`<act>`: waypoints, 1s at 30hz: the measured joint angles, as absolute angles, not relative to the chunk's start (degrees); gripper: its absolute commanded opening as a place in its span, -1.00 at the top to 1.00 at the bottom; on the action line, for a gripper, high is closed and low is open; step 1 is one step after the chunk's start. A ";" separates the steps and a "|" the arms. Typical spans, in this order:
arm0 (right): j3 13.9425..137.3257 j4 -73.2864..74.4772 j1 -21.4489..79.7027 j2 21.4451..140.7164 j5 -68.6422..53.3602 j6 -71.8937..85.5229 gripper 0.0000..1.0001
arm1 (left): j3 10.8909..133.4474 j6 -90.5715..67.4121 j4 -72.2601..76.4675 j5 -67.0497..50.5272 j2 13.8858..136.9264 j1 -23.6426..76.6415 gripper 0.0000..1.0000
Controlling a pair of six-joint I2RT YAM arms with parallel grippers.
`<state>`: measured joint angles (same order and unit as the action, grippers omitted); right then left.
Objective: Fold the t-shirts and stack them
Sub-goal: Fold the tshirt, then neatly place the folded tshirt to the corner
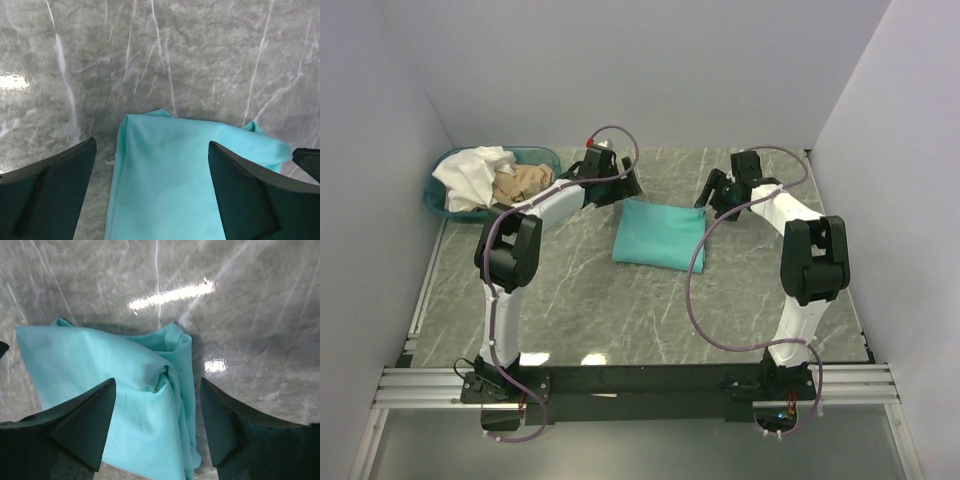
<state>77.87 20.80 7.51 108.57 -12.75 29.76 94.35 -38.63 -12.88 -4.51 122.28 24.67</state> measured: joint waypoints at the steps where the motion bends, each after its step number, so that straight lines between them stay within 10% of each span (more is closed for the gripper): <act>1: 78.28 20.80 7.49 108.27 -12.25 29.52 -0.53 | 94.54 -38.65 -12.95 -4.64 122.13 24.62 -0.99; 23: 51.03 20.84 13.26 77.38 -9.45 27.62 -0.54 | 46.17 -46.30 -11.05 -1.65 72.12 31.14 -0.99; 30: 52.66 18.83 13.54 84.88 -9.21 27.14 -0.19 | 36.21 -50.41 -14.87 1.06 59.99 32.82 -0.99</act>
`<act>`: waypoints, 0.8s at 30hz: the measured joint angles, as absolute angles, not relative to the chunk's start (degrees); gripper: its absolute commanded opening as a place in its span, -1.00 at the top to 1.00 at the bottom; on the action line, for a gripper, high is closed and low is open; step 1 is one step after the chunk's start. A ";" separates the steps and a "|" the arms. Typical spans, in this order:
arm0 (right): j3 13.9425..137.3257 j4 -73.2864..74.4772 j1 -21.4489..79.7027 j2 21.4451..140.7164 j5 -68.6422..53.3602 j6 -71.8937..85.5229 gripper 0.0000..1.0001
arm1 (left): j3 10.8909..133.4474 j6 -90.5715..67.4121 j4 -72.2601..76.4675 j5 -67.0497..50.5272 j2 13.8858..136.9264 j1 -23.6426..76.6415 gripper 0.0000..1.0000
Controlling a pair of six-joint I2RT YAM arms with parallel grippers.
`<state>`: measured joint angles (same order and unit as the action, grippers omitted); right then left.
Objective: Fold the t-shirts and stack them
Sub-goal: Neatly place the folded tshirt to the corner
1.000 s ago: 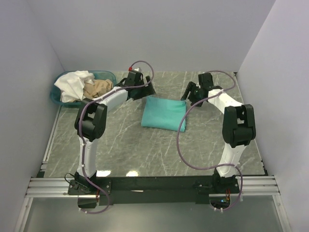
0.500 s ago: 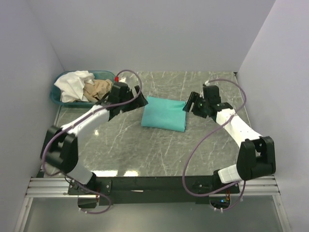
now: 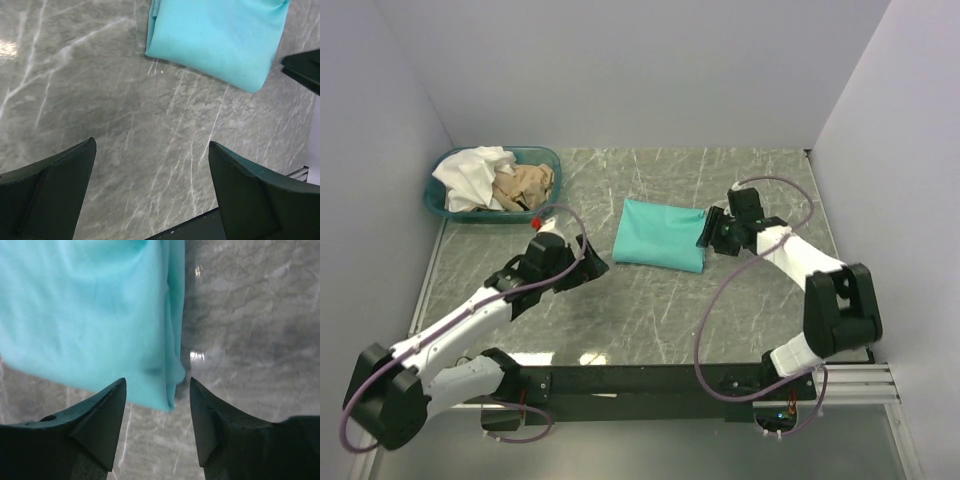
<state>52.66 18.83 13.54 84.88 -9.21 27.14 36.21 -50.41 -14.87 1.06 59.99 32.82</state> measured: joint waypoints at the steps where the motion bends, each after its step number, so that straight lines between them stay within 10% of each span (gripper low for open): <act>1: 53.71 18.83 13.65 87.29 -8.99 27.11 -0.14 | 35.29 -50.85 -15.46 1.54 58.08 32.82 -0.99; 9: 56.71 18.87 15.27 97.80 -6.02 27.03 0.16 | 33.54 -52.84 -19.00 5.08 48.27 32.88 -0.99; 16: 56.75 18.76 17.12 99.15 -4.86 27.38 0.98 | 33.10 -52.88 -20.75 6.76 47.09 32.88 -0.99; 24: 57.54 24.18 17.12 98.15 -1.04 28.12 1.00 | 33.08 -52.64 -20.97 8.12 47.11 32.88 -0.99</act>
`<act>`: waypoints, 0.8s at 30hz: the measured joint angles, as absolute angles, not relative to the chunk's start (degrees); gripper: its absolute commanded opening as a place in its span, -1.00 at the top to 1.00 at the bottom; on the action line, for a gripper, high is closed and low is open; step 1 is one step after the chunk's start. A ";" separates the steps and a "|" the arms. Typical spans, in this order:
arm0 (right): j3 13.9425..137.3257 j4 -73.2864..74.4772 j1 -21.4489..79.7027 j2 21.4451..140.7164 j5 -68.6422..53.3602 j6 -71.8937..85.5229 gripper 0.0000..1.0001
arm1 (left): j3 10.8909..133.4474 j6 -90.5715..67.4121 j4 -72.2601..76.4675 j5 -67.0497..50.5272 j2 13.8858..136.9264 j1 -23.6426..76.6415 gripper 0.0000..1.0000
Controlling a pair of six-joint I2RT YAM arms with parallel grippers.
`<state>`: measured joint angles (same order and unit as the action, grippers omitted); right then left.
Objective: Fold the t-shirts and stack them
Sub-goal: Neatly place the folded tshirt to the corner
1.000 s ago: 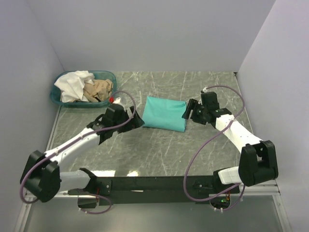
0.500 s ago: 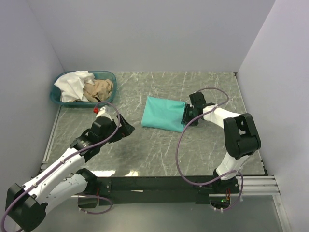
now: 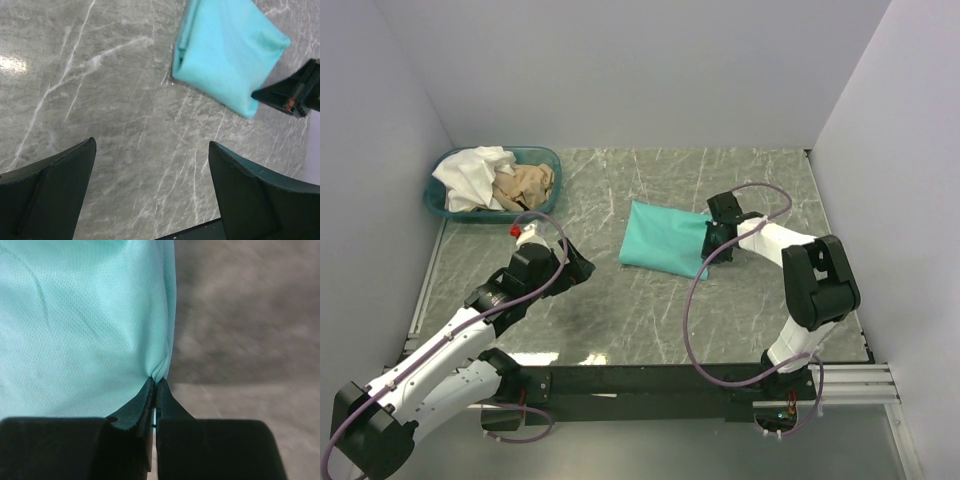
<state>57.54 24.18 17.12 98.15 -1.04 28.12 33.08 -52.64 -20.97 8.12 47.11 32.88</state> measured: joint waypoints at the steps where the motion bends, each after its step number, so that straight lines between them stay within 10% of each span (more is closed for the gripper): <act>1: 57.41 26.04 17.10 97.36 0.25 28.27 1.00 | 33.08 -52.53 -20.93 8.34 47.11 32.88 -0.99; 24: 57.10 51.51 -1.83 93.49 29.26 28.29 1.00 | 33.01 -47.35 -18.02 10.85 48.99 32.88 -0.99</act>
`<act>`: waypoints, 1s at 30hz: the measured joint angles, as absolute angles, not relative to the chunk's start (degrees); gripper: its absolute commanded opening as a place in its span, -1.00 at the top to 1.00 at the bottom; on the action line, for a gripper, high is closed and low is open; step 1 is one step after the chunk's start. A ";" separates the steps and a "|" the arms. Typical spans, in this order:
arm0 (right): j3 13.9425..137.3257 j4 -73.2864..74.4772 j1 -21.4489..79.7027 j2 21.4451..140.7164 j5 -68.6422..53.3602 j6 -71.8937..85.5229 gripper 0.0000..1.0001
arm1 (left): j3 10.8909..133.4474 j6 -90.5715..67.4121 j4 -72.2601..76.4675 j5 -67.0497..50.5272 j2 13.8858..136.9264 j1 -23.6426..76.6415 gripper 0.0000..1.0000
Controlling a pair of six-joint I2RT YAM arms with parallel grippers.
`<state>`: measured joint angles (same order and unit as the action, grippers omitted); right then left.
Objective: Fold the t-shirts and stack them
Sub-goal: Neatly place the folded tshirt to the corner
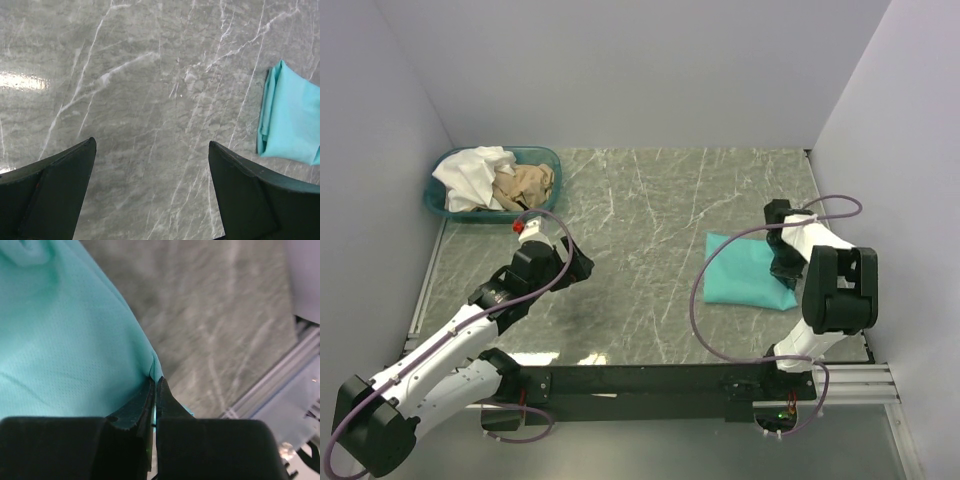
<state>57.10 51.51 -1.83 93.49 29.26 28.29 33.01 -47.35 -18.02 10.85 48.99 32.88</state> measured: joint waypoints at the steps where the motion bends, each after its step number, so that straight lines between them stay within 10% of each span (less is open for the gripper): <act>1: 57.34 51.48 -3.16 94.04 30.09 27.77 1.00 | 33.01 -47.27 -17.87 10.90 48.99 32.88 -0.99; 12: 63.35 50.65 -12.25 95.96 36.69 22.83 1.00 | 33.01 -46.19 -16.78 11.51 49.93 32.80 -0.99; 25: 68.77 49.91 -15.97 97.86 41.39 22.98 0.53 | 33.01 -46.15 -17.02 12.34 50.09 32.42 -0.99; 27: 69.76 49.91 -16.01 97.30 42.41 24.40 0.23 | 33.04 -46.19 -17.08 13.08 49.93 32.42 -0.99; 28: 69.76 49.54 -16.01 96.51 42.37 24.77 -0.84 | 33.04 -46.22 -17.21 13.45 49.87 32.42 -0.99; 30: 69.69 48.75 -16.01 94.04 41.23 24.71 -0.86 | 33.04 -46.28 -17.61 14.04 49.69 32.42 -0.99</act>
